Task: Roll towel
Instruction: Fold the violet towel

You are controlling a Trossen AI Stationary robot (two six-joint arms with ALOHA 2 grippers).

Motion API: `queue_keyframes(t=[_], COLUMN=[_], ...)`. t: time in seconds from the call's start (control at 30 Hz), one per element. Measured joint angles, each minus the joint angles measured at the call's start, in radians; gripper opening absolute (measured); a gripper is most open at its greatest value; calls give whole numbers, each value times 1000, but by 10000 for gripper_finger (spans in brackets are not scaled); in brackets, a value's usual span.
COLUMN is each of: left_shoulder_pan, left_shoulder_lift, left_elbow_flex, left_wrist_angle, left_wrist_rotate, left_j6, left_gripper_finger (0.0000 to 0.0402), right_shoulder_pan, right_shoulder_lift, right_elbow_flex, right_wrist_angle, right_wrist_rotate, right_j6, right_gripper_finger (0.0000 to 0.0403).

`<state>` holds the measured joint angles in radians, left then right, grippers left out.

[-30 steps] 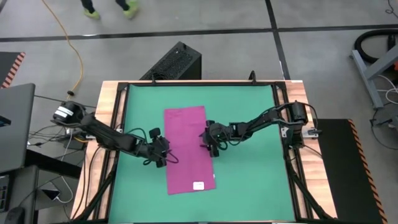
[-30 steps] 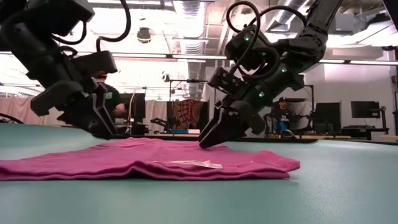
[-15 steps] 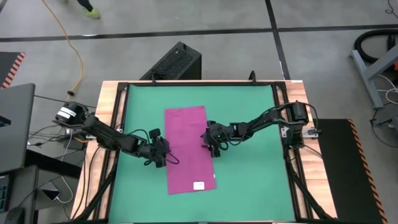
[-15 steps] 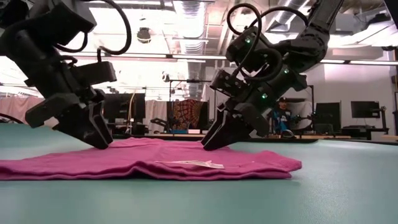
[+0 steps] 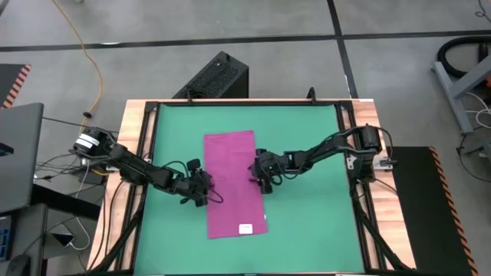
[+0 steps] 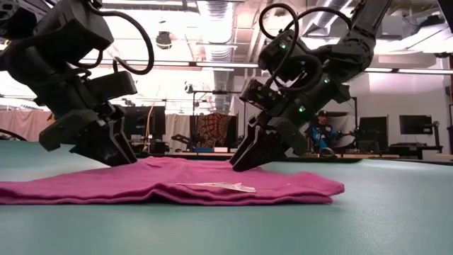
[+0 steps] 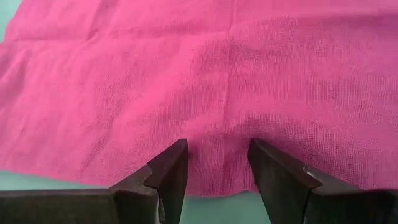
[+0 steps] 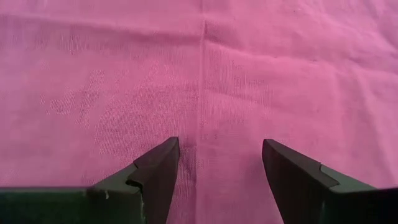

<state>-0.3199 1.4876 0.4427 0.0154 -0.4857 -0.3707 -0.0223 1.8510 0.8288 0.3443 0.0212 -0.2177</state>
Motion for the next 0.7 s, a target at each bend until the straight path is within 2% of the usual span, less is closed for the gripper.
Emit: queue_keyframes(t=[0.23, 0.33, 0.7], left_shoulder_pan=[0, 0, -1], left_shoulder_lift=[-5, -5, -4], left_elbow_flex=[-1, -1, -2], left_wrist_angle=[-13, -13, -16], left_wrist_rotate=[14, 12, 10], left_j6=[-20, -20, -16], left_gripper_finger=[167, 167, 167], right_shoulder_pan=[23, 38, 23], right_shoulder_lift=[-120, -133, 13], right_elbow_flex=[6, 6, 7], right_wrist_angle=[-12, -41, -18], right_wrist_rotate=[-26, -31, -26], right_j6=[0, 1, 62], right_gripper_finger=[255, 255, 255])
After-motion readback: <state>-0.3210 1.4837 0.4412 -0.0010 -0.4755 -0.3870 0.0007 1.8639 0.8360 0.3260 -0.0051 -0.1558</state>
